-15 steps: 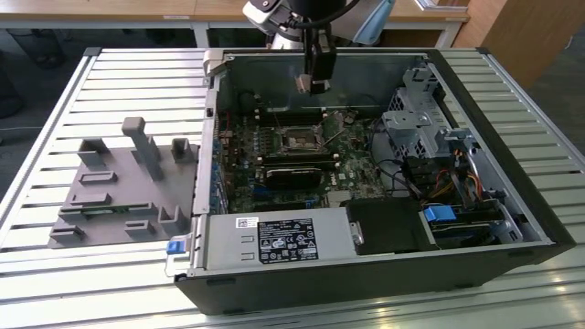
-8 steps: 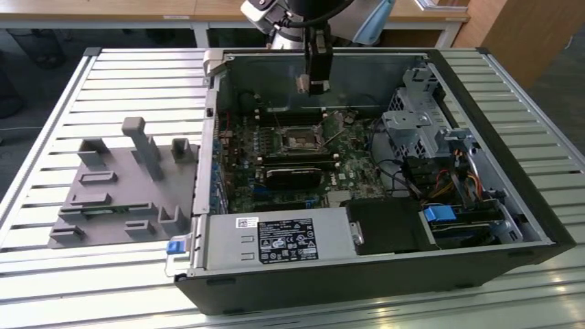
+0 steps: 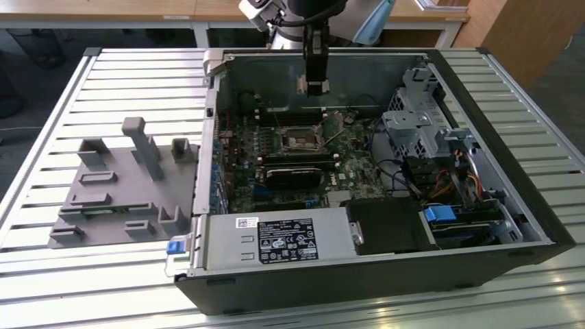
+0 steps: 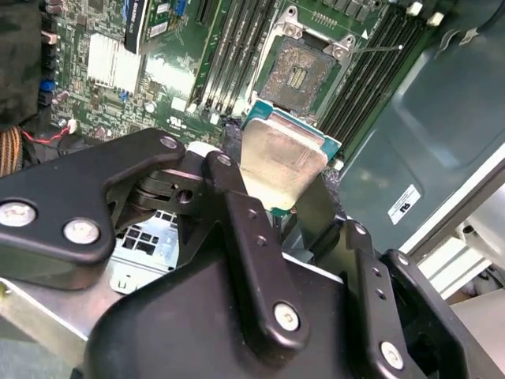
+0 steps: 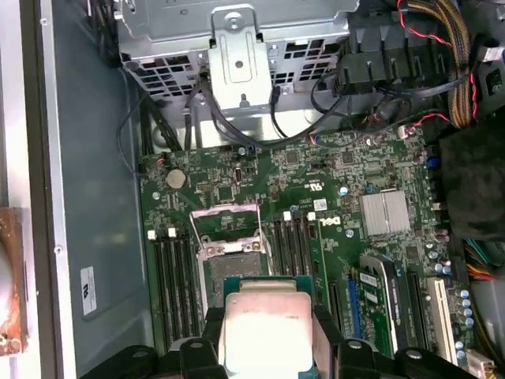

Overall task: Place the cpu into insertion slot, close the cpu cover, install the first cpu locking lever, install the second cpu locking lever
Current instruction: 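Place the cpu into insertion slot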

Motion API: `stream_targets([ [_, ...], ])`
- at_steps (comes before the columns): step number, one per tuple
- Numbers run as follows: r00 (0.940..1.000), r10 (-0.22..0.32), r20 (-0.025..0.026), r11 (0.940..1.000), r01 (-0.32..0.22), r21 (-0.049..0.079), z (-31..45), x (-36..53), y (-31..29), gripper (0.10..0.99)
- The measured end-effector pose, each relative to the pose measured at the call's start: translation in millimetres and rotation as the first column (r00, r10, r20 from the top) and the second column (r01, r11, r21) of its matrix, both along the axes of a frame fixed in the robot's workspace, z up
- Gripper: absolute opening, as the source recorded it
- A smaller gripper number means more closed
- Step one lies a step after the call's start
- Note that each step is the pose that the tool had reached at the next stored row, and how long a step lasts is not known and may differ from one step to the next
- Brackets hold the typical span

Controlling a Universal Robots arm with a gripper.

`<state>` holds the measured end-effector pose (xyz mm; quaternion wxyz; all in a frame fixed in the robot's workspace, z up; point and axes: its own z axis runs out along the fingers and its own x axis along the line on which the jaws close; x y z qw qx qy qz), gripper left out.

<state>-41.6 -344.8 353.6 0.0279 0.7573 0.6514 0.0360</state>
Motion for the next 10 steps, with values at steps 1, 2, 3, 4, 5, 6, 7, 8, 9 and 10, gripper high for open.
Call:
stream_targets([
  [1, 1.0, 0.001, 0.0001, 1.0, -0.001, 0.0, -0.3, 0.0, 0.0, 0.525],
  [2, 0.9999, 0.011, 0.0002, 0.9999, -0.011, 0.0, -1.0, 0.0, 0.0, 0.525],
  [3, 0.9996, 0.029, 0.0003, 0.9996, -0.029, 0.001, -1.8, -0.1, 0.0, 0.525],
  [4, 0.9989, 0.047, 0.0002, 0.9989, -0.047, 0.001, -2.6, -0.1, 0.0, 0.525],
  [5, 0.9978, 0.066, 0.0002, 0.9978, -0.066, 0.002, -3.6, 0.0, 0.0, 0.525],
  [6, 0.9964, 0.084, 0.0002, 0.9964, -0.084, 0.002, -4.6, 0.0, 0.0, 0.525],
  [7, 0.9948, 0.102, 0.0002, 0.9948, -0.102, 0.002, -5.7, 0.0, 0.0, 0.525],
  [8, 0.993, 0.118, 0.0003, 0.993, -0.118, 0.002, -6.8, -0.1, 0.0, 0.525],
  [9, 0.9917, 0.129, 0.0006, 0.9917, -0.129, 0.002, -8.0, -0.2, 0.2, 0.525],
  [10, 0.9912, 0.132, 0.0005, 0.9912, -0.132, 0.002, -9.4, -0.2, 0.7, 0.525],
])
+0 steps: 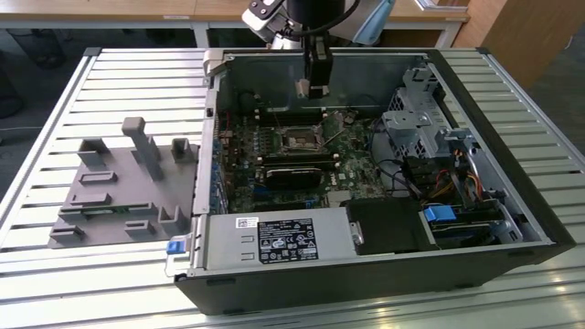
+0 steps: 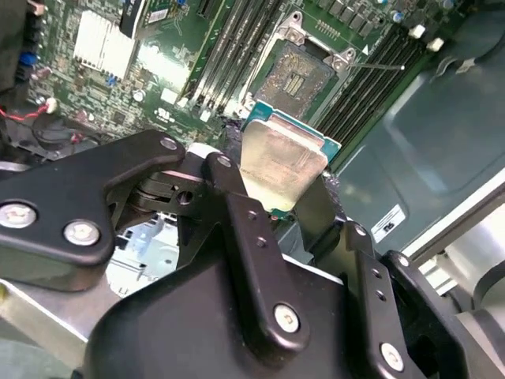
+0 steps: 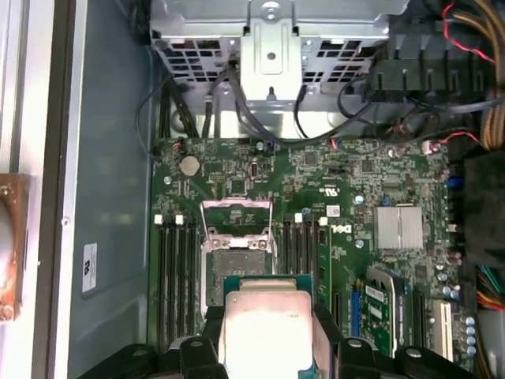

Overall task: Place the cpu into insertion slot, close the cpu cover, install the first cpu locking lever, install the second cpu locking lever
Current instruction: 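Place the cpu into insertion slot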

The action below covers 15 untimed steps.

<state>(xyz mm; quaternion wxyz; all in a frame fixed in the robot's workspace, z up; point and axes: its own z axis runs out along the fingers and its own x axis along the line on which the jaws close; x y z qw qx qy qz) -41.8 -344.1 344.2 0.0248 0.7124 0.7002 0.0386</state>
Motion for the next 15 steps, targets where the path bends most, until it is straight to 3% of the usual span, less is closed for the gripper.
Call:
stream_targets([
  [15, 0.9989, 0.047, 0.0005, 0.9989, -0.047, 0.0, -25.8, 0.0, 6.6, 0.525],
])
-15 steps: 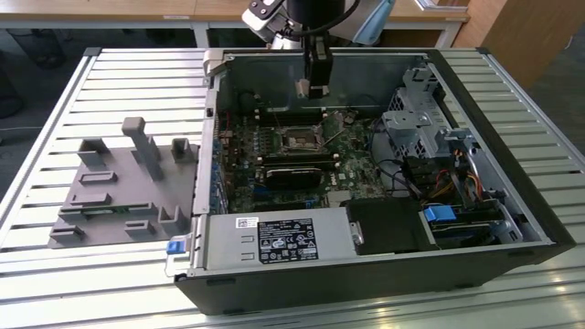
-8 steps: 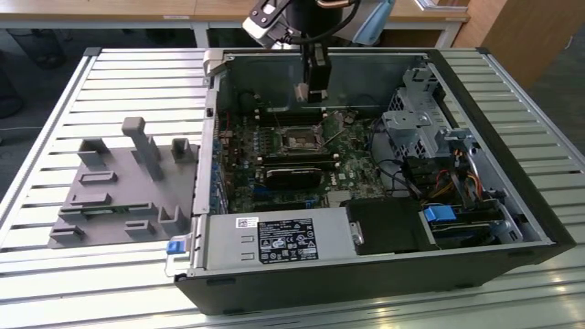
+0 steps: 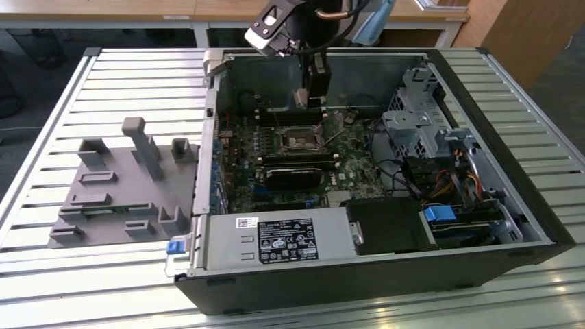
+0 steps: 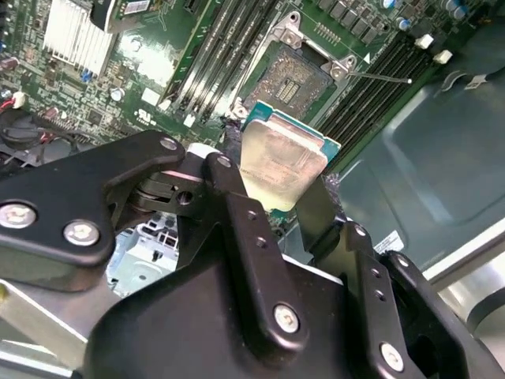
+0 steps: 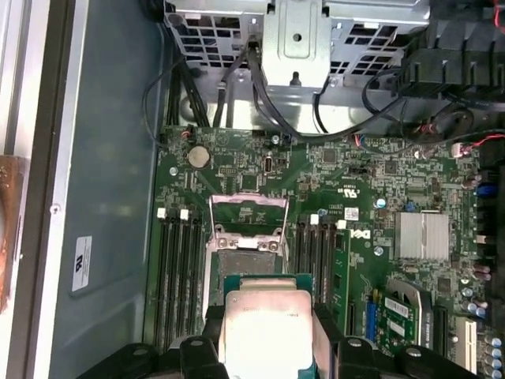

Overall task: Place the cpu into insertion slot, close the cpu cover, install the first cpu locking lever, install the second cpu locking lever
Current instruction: 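Place the cpu into insertion slot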

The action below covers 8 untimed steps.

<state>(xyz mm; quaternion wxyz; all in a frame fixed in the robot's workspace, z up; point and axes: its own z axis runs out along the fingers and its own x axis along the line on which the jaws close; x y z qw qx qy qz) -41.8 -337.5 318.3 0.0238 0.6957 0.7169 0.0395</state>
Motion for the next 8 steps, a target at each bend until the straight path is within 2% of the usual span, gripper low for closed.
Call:
stream_targets([
  [8, 1.0, 0.0, 0.0, 1.0, 0.0, 0.0, -7.7, 0.0, 0.8, 0.525],
])
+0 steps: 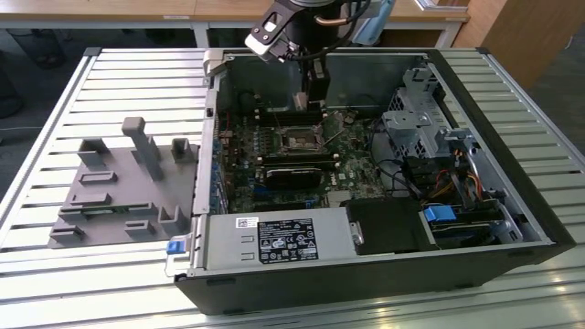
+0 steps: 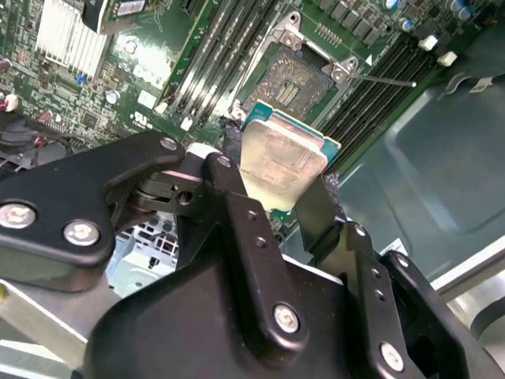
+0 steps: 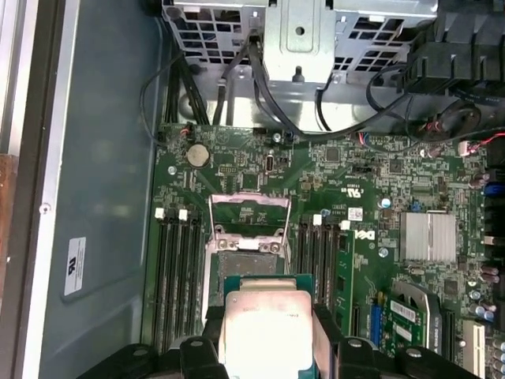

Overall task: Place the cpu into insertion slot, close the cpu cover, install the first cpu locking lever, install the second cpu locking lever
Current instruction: 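Place the cpu into insertion slot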

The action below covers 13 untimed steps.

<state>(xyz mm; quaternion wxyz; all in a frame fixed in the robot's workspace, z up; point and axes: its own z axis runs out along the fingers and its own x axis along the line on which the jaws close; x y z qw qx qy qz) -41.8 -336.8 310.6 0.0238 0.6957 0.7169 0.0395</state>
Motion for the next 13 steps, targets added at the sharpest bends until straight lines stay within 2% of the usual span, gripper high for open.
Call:
stream_targets([
  [13, 1.0, 0.0, -0.0009, 1.0, 0.0, -0.001, -10.6, 0.0, 2.0, 0.525],
])
